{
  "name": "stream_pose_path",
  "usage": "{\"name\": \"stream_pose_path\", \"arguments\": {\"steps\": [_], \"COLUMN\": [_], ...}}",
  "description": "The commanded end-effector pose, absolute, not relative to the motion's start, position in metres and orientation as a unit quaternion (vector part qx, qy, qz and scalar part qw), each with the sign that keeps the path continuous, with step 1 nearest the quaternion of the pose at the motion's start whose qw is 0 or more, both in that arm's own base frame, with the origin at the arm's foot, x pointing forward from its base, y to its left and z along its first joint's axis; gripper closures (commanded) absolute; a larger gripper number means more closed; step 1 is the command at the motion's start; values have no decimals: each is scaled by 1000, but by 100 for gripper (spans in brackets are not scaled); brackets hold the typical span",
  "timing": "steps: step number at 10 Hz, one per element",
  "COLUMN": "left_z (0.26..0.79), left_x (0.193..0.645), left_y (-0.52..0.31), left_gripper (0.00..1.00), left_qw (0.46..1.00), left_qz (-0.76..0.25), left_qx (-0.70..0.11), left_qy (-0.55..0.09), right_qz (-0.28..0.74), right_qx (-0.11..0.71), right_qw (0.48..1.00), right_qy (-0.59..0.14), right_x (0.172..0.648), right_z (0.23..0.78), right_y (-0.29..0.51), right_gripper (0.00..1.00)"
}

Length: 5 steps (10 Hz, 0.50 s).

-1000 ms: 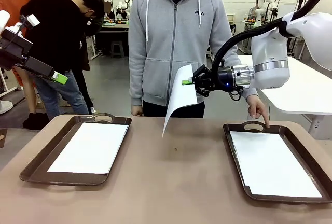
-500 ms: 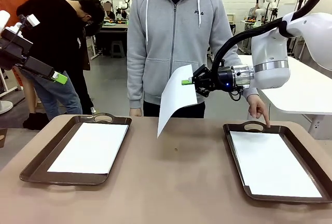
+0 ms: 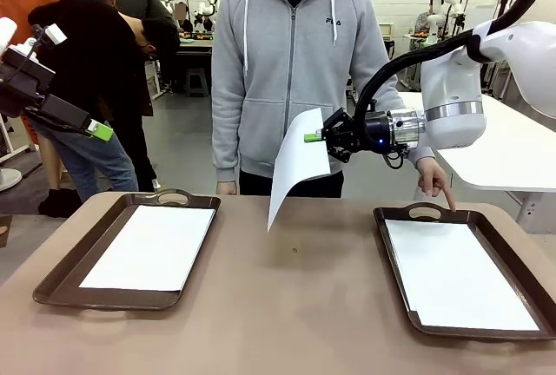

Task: Sort the A4 documents.
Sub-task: Place the A4 Paper in the designated Handle tray.

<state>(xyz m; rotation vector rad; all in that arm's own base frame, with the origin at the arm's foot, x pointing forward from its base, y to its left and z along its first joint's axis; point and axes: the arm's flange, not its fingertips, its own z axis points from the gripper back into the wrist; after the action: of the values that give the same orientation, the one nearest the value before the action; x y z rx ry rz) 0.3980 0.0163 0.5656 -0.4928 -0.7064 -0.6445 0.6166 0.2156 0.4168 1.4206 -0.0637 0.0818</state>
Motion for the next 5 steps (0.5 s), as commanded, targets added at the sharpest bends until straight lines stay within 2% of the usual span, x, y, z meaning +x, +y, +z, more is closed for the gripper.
{"name": "stream_pose_path", "arguments": {"steps": [1,3,5], "left_z": [566,566,566], "left_x": [398,398,398], "left_y": [16,16,16], "left_gripper": [0,0,0], "left_qw": [860,860,860], "left_qz": [-307,-307,-307], "left_qx": [-232,-232,-232], "left_qy": [-336,-336,-336], "right_qz": [38,92,113], "right_qx": [652,623,606], "right_qw": [757,775,786], "right_qy": [-29,-57,-48], "right_x": [617,579,559], "right_z": [417,419,438], "right_y": [216,201,163], "right_gripper": [99,99,99]}}
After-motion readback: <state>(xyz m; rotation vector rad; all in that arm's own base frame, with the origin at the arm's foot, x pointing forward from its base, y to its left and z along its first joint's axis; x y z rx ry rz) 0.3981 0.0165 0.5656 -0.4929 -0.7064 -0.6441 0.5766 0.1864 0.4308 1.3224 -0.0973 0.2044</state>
